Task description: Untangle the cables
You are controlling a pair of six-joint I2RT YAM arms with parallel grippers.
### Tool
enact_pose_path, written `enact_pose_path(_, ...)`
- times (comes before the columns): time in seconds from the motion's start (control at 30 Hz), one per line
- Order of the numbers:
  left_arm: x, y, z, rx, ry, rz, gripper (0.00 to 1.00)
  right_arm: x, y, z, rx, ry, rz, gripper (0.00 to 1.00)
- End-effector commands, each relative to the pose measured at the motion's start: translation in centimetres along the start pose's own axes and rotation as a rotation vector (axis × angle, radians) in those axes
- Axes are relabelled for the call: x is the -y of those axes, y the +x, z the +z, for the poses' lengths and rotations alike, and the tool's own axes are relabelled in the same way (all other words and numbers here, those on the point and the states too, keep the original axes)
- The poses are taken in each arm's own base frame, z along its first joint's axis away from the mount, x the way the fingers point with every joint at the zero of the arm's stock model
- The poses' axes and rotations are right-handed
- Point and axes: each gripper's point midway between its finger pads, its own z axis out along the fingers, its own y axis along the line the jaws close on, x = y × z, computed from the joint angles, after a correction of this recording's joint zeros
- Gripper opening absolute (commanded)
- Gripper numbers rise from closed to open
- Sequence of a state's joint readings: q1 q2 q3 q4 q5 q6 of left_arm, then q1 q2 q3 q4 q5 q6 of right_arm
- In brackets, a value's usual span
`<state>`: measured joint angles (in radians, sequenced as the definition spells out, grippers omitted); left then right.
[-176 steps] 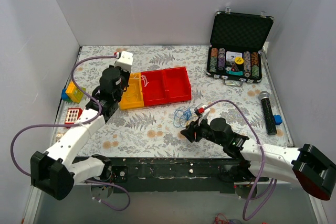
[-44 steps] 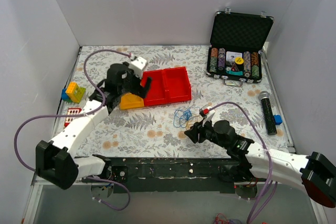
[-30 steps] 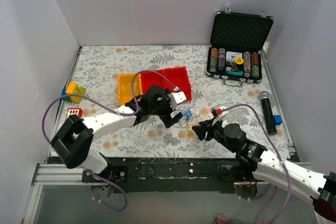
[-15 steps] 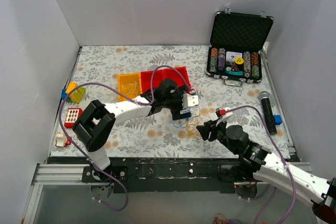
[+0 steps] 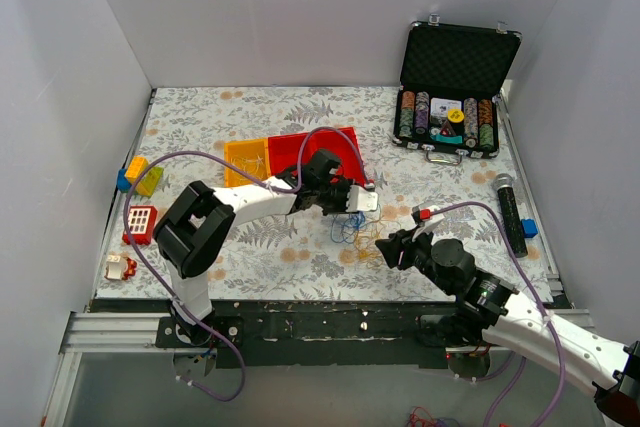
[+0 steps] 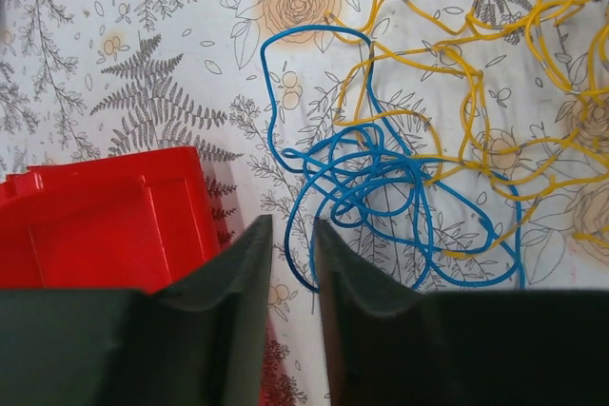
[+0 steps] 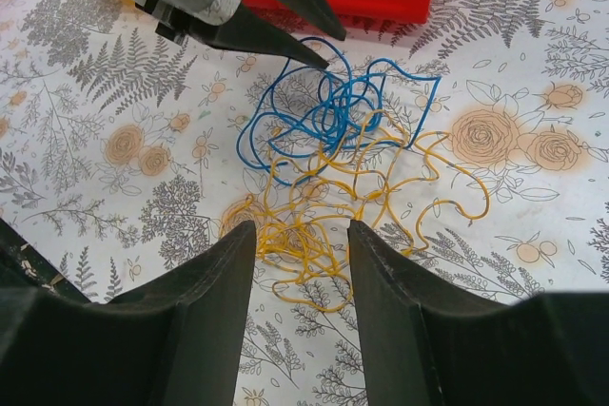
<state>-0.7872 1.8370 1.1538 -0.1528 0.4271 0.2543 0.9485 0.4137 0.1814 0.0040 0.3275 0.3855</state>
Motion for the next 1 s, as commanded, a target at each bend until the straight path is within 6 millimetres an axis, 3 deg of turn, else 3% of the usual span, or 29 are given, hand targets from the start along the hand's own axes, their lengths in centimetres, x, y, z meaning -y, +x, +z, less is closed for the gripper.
enact_pose_path(0.0,-1.4,-2.5,-1.3,0.06,-0.027,0.035,0.15,-0.7,-2.9,-0.2,0.072,-0.009,0.005,0.51)
enact_pose_path(0.07,-1.5,-3.1,-1.9,0.065,-0.033,0.021,0.03,-0.7,-3.2,-0.2,0.077,-0.008,-0.003,0.51)
enact_pose_path(0.13,-2.0,-4.2,-3.2,0.08,-0.056,-0.01,0.0,-0.8,-3.5,-0.2,0.08,-0.008,-0.012,0.51)
enact_pose_path(0.3,-2.3,-8.5,-7.8,0.156,-0.103,-0.105,0.0,-1.3,-5.4,0.2,0.106,-0.009,-0.047,0.58)
enact_pose_path(0.57,0.2,-14.0,-15.7,0.289,-0.157,-0.179,0.0,-2.7,-9.5,1.1,0.182,-0.018,-0.118,0.81)
enact_pose_path(0.83,0.9,-17.5,-20.3,0.386,-0.196,-0.208,0.0,-6.1,-13.1,2.6,0.267,-0.135,-0.184,0.86)
enact_pose_path(0.97,0.6,-18.5,-21.7,0.41,-0.219,-0.217,0.01,-7.5,-13.0,4.2,0.242,-0.184,-0.206,0.86)
